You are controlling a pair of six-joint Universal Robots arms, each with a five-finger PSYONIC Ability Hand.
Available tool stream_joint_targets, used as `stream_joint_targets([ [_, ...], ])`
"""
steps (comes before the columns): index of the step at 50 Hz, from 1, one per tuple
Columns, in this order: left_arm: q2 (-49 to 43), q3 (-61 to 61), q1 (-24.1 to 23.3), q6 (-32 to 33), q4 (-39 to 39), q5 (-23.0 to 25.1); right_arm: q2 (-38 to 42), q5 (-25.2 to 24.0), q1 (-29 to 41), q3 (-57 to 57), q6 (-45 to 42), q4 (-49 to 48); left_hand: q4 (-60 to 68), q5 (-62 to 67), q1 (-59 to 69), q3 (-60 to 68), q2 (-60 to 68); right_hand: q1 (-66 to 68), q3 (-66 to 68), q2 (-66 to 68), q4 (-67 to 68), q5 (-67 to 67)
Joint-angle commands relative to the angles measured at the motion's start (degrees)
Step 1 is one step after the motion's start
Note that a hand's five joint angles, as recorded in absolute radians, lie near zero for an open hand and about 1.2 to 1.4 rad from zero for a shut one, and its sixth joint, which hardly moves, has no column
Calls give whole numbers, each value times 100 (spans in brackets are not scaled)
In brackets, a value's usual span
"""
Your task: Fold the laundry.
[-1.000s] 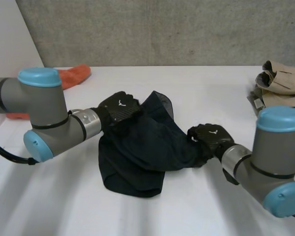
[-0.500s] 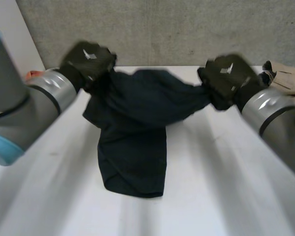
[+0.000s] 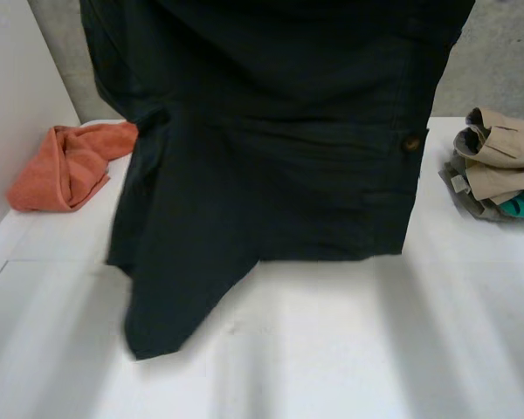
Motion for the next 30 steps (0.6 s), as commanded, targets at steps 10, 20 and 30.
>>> stream_joint_targets([
  [10, -3284, 1217, 33, 496, 73, 17, 2876, 181, 13, -890, 10, -234, 1137, 1456, 1710, 1181, 1159, 2422, 1210, 1324, 1203, 1400],
  [20, -6036, 3177, 77, 1209, 1707, 35, 5144, 832, 83, -1391, -166, -3204, -3535, -3216, -2961, -3491, -3513, -4578, -5790, -5676, -5797, -5600],
  [30, -5863, 3074, 15, 1174, 2166, -273, 5059, 911, 101, -1208, -254, -3734, -5863, -5544, -5290, -5819, -5841, -4578, -5790, -5676, -5797, -5600],
])
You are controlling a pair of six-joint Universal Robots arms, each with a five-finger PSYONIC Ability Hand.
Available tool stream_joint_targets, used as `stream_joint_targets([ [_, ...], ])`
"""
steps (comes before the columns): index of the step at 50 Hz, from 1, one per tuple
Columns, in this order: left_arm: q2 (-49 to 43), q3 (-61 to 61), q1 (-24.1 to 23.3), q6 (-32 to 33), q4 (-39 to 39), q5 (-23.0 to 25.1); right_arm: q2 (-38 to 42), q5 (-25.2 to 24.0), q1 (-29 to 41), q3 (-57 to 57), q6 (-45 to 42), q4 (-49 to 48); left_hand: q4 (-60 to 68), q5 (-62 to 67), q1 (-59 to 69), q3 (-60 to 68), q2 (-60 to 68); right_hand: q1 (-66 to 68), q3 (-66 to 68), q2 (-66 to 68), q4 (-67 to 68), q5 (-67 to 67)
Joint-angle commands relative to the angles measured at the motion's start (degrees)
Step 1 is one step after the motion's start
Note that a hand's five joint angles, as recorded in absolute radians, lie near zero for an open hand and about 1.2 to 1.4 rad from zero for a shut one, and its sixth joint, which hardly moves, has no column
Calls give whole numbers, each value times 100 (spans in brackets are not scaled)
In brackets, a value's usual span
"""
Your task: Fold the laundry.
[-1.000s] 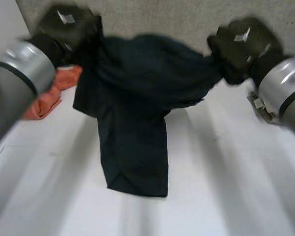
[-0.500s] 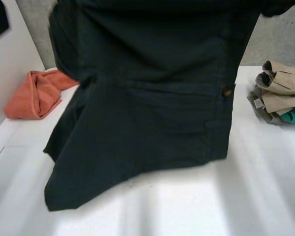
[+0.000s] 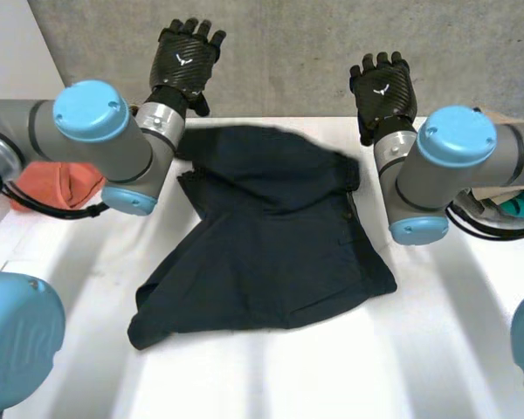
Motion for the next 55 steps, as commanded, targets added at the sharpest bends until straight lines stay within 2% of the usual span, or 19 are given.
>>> stream_joint_targets([
  [1, 568, -503, -14, -63, 180, -289, -550, 21, -4, 379, -20, -160, -260, -305, -160, -306, -269, -181, -482, -441, -485, -474],
  [5, 1375, -1704, -22, -63, 171, -377, -1524, -137, -48, 1247, -29, -55, -260, -305, -160, -306, -269, -181, -482, -441, -485, -474],
  [8, 1833, -2444, -40, -63, 118, -377, -1965, -356, -65, 1706, -29, 226, -260, -305, -160, -306, -269, -181, -482, -441, -485, -474],
  [12, 3035, -4006, -48, -63, -276, -377, -2624, -936, -144, 2417, -38, 1251, -260, -305, -160, -306, -269, -181, -482, -441, -485, -474],
  [20, 4495, -6108, -92, -133, -1120, -386, -3258, -1315, -487, 3419, -12, 2923, 97, 52, 196, 50, 88, -181, -482, -441, -485, -474],
  [24, 4804, -6891, 30, -186, -1148, -334, -3303, -1472, -505, 4086, -29, 3093, 332, 286, 431, 285, 323, -181, -482, -441, -485, -474],
  [26, 4814, -7130, 136, -177, -1060, -307, -3303, -1587, -496, 4351, -38, 2970, 568, 523, 667, 521, 559, -181, -482, -441, -485, -474],
  [28, 4779, -7393, 407, -125, -798, -290, -3294, -1736, -505, 4684, -12, 2612, 653, 608, 752, 606, 644, 613, 312, 353, 309, 320],
  [31, 4726, -7579, 663, -116, -507, -246, -3268, -1781, -487, 4967, -12, 2153, 737, 692, 836, 690, 728, 803, 502, 543, 499, 510],
  [35, 4314, -7659, 1006, -116, -181, 184, -3119, -1816, -514, 5231, 6, 1661, 1410, 1365, 1509, 1363, 1401, 871, 569, 610, 567, 577],
  [40, 3848, -7641, 1287, -98, -146, 1132, -2820, -1834, -479, 5249, 6, 1589, 1427, 1382, 1526, 1380, 1418, 871, 569, 610, 567, 577],
  [44, 3699, -7589, 1375, -98, -102, 1476, -2696, -1834, -443, 5258, 94, 1475, 1461, 1416, 1560, 1414, 1452, 1106, 804, 845, 802, 812],
  [55, 3259, -7421, 1323, -80, -75, 1477, -2599, -1825, -241, 5319, 507, 1229, 1578, 1533, 1677, 1531, 1569, 1241, 939, 980, 937, 947],
])
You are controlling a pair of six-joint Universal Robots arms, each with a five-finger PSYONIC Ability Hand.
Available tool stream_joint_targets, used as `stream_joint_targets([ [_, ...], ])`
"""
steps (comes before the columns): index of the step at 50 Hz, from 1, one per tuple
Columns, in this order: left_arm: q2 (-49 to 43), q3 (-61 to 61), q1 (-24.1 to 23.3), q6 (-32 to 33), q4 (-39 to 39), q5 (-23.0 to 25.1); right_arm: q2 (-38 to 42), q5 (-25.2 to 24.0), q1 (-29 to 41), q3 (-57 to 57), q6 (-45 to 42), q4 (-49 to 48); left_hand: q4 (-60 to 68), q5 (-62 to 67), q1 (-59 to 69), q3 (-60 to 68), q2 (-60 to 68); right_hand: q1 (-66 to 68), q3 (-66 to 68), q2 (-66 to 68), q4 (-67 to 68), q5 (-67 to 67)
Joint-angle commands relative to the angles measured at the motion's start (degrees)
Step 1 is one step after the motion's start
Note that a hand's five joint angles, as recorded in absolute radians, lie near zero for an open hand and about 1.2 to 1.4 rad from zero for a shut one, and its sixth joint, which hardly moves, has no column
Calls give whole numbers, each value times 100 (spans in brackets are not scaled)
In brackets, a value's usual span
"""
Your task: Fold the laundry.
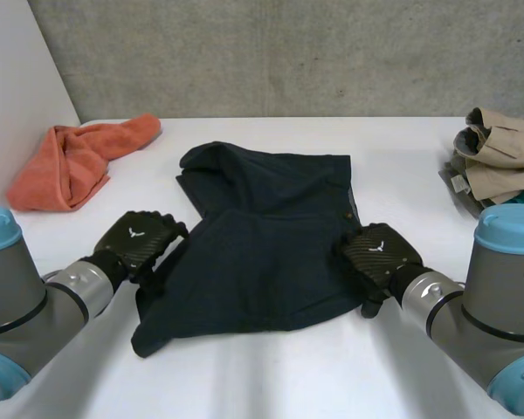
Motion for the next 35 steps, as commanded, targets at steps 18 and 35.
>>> stream_joint_targets([
  [18, -54, 101, 224, 145, -57, -46, 167, 151, 140, 42, 127, -200, 493, 458, 549, 486, 493, 2935, 2648, 2778, 2659, 2674],
  [35, -221, 145, 241, 637, -5, 24, 246, 151, 140, 42, 110, -226, 560, 525, 616, 553, 560, 2953, 2666, 2796, 2677, 2691],
])
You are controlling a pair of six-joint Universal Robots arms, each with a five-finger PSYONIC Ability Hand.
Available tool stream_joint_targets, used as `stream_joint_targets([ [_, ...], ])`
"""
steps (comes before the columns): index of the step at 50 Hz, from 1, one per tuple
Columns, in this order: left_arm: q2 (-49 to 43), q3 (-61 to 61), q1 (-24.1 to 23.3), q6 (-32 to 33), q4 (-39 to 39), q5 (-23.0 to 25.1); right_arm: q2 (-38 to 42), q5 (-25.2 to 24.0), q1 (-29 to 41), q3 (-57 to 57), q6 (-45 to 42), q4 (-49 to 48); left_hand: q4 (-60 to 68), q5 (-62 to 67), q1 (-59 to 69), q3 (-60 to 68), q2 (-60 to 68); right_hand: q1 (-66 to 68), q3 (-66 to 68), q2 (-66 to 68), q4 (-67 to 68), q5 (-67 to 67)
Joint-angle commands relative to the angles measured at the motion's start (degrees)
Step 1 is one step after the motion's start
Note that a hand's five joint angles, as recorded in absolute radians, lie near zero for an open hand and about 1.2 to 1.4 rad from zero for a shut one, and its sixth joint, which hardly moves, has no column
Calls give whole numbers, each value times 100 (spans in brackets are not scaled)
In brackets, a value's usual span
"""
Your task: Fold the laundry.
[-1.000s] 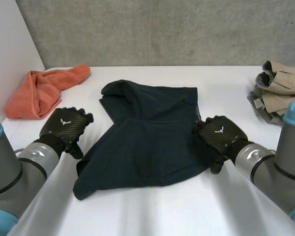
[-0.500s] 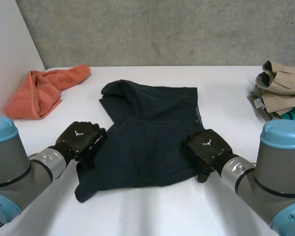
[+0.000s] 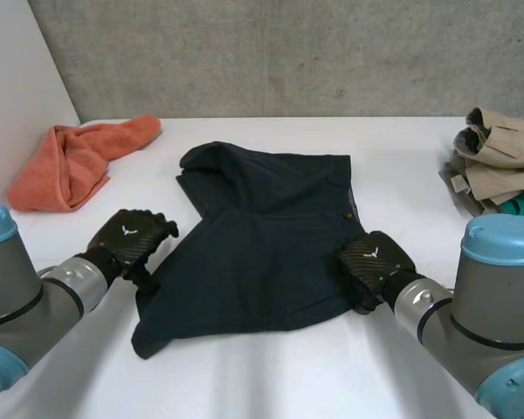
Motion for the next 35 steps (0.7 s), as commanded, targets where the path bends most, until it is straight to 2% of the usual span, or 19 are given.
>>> stream_joint_targets([
  [1, -69, 25, 42, 358, 8, 26, 57, -2, 4, -10, -14, -8, 451, 416, 496, 458, 466, 1229, 615, 647, 636, 784],
  [9, -262, 104, -37, 420, 16, 26, 75, 7, 4, -19, -14, 0, 518, 483, 563, 526, 533, 1229, 615, 647, 636, 784],
  [13, -491, 244, -81, 420, 25, 26, 75, 7, -5, -2, -14, 0, 1021, 986, 1066, 1029, 1037, 1229, 615, 647, 636, 784],
  [17, -535, 420, -108, 385, 69, 17, 66, 33, -5, 7, -14, 0, 2364, 2329, 2409, 2372, 2380, 1229, 615, 647, 636, 784],
  [18, -535, 516, -82, 350, 113, -17, 75, 42, -5, 7, -14, 0, 3301, 3266, 3346, 3309, 3316, 1229, 615, 647, 636, 784],
  [22, -570, 745, 6, 323, 358, -140, 75, 77, -5, 7, -14, 0, 4167, 4132, 4212, 4175, 4183, 1229, 615, 647, 636, 784],
  [25, -614, 921, 217, 122, 613, -614, 75, 77, -5, 7, -14, 0, 4252, 4217, 4297, 4260, 4268, 1229, 615, 647, 636, 784],
  [26, -623, 973, 357, -44, 710, -972, 75, 77, -5, 7, -14, 0, 4219, 4184, 4264, 4227, 4235, 1229, 615, 647, 636, 784],
  [29, -658, 1018, 490, -326, 737, -1414, 75, 77, 4, 7, -14, 0, 3985, 3950, 4030, 3992, 4000, 1229, 615, 647, 636, 784],
  [35, -711, 895, 402, -476, 728, -1083, 127, 86, 4, -2, -23, 0, 2101, 2066, 2146, 2109, 2116, 1229, 615, 647, 636, 784],
])
